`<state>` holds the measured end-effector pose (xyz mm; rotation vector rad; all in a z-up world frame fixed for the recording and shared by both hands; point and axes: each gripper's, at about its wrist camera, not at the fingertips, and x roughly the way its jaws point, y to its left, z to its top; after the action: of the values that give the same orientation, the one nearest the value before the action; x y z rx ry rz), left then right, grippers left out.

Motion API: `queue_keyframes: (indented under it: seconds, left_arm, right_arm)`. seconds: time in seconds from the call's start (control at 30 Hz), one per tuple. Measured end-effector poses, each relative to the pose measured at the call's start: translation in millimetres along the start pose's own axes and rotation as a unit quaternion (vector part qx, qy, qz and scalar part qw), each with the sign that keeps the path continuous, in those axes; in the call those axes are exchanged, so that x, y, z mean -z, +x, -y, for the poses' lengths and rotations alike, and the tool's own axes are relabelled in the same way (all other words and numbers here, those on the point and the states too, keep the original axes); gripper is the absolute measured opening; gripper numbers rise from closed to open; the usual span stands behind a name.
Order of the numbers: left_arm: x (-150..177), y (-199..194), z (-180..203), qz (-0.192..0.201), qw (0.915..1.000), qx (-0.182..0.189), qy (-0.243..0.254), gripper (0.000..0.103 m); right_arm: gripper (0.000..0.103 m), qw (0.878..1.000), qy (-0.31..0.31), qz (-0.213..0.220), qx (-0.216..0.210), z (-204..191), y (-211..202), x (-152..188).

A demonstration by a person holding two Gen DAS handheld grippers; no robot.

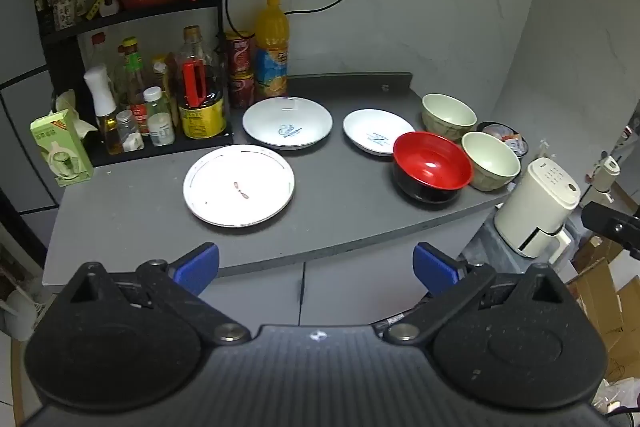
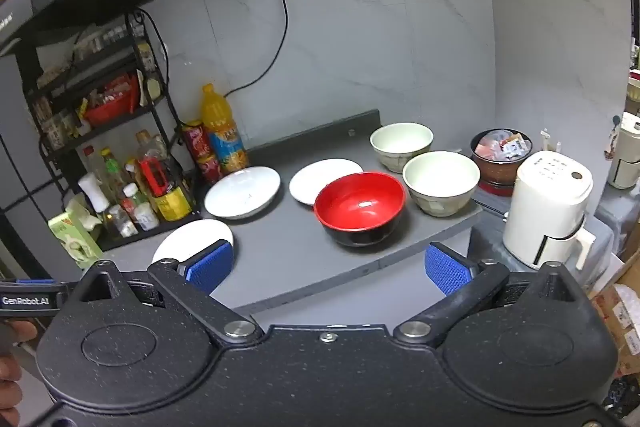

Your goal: Organize plates and bowls

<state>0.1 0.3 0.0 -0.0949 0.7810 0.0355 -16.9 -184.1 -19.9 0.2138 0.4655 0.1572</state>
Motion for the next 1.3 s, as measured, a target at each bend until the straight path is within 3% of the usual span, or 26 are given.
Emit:
queue_keyframes:
  seconds: [0.33,0.67,1.3]
  left_arm:
    - [-3,1,-8,0.004,0.9999,0.009,-0.007,0.102]
    - [0,-1,5,0.007,1.0000,0.004,-0.004,0.102]
    - [2,-1,-4,-0.001,0.9996,-0.003,-0.027,0.102]
  right_arm:
    - [0.103,1.000,-0.003,-0.009,0.016,2,4,1]
    - [0.103,1.000,-0.009,-0.019,0.011,6,4,3]
    - [0.103,0.999,-0.025,-0.041,0.004,4,12,1]
